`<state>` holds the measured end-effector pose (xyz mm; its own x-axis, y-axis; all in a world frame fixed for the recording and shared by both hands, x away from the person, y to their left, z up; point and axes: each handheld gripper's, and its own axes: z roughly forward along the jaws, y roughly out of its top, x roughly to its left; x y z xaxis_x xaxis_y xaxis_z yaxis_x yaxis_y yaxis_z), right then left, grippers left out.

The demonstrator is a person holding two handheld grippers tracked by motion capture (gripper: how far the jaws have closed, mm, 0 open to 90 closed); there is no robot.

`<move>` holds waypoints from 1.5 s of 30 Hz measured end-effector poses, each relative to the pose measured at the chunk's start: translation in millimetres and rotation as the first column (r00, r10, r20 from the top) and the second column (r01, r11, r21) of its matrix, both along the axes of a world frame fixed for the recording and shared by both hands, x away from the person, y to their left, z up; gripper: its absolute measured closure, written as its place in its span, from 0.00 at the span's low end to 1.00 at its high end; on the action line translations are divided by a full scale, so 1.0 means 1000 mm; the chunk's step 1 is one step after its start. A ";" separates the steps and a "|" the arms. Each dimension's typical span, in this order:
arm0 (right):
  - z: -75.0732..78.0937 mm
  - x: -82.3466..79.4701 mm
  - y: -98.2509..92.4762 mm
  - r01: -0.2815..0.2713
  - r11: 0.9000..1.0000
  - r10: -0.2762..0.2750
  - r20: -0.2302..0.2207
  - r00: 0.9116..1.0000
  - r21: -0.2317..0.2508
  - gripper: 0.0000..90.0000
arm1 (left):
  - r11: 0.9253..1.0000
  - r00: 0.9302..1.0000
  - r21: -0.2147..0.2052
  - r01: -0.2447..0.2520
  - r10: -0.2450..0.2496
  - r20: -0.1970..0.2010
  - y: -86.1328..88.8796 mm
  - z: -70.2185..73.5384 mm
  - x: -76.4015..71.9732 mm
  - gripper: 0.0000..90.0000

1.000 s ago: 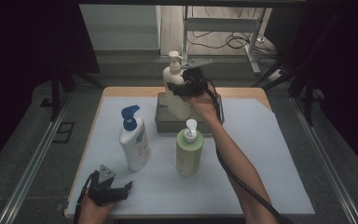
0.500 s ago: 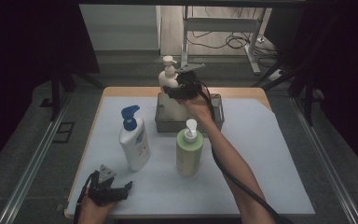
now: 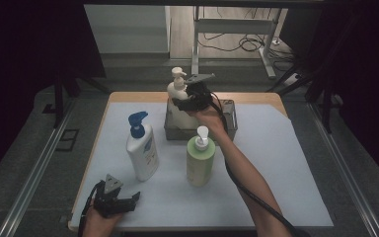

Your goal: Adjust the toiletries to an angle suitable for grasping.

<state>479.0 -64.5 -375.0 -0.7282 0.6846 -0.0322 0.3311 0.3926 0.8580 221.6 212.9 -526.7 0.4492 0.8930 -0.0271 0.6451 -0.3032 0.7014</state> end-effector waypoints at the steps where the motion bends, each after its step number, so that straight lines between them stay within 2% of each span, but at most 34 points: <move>1: -0.001 0.000 0.000 -0.001 1.000 0.001 -0.001 1.000 -0.002 0.40 | 1.000 1.000 0.000 0.000 0.000 0.000 0.000 0.000 0.000 0.13; 30: -0.034 -0.008 -0.004 -0.018 0.999 0.017 -0.037 0.999 -0.031 0.39 | 1.000 1.000 0.001 0.000 0.000 0.000 0.000 0.000 0.000 0.13; 38: -0.036 -0.006 -0.007 -0.029 1.000 0.029 -0.040 0.999 -0.002 0.38 | 1.000 1.000 0.001 0.000 0.000 0.000 0.000 0.000 0.000 0.13; 41: -0.037 -0.004 -0.009 -0.036 0.999 0.036 -0.045 0.998 0.011 0.35 | 1.000 1.000 0.001 0.000 0.000 0.000 0.000 0.000 0.000 0.13; 45: -0.036 -0.006 -0.012 -0.042 0.999 0.043 -0.044 0.998 0.007 0.32 | 1.000 1.000 0.001 0.000 0.000 0.000 0.000 0.000 0.000 0.13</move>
<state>473.2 -76.7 -411.0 -0.7573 0.6530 0.0044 0.3516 0.4021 0.8454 221.6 212.9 -526.7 0.4491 0.8931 -0.0266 0.6453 -0.3036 0.7010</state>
